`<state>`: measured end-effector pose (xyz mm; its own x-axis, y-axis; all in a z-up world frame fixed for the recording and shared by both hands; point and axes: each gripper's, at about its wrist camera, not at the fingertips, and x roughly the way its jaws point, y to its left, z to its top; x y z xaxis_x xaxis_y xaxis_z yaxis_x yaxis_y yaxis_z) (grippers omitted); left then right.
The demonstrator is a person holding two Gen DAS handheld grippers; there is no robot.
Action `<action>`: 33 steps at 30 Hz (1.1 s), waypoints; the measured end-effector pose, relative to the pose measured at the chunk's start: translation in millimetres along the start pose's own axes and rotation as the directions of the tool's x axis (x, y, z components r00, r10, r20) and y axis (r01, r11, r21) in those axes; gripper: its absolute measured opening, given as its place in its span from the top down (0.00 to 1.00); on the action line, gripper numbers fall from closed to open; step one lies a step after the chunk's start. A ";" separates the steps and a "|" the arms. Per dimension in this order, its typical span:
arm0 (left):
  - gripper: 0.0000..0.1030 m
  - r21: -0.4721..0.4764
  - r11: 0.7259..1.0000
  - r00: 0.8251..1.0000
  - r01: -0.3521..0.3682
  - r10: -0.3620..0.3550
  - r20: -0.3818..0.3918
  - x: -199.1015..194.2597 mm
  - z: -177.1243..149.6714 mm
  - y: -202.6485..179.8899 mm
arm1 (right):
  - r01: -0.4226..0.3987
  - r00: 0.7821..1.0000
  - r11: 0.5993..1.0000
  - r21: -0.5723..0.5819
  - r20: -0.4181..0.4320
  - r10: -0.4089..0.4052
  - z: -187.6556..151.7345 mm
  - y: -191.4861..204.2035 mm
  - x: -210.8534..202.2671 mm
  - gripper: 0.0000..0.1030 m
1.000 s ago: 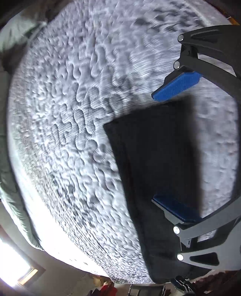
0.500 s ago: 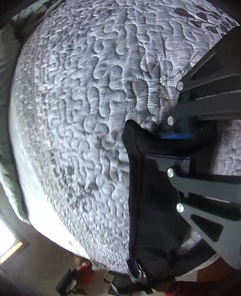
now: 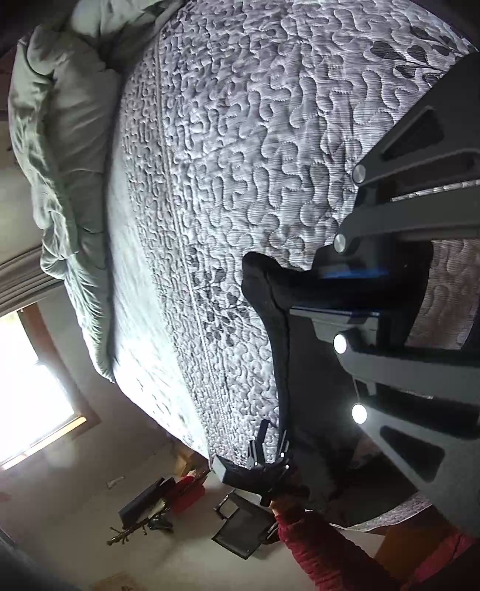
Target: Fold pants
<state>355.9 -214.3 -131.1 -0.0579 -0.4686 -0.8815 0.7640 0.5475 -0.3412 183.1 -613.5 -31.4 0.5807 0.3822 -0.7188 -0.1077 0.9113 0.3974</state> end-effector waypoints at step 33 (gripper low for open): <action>0.93 0.044 0.909 0.874 -0.413 0.383 0.300 -74.4 -195.7 -207.6 | 0.114 0.991 0.993 0.017 0.070 -0.115 -129.8 32.4 -65.2 0.96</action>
<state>75.8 -157.4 -58.5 0.4345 -0.4077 -0.8031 0.7469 0.6614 0.0684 37.0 -589.0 -45.7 0.6443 0.2635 -0.7180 -0.0270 0.9460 0.3230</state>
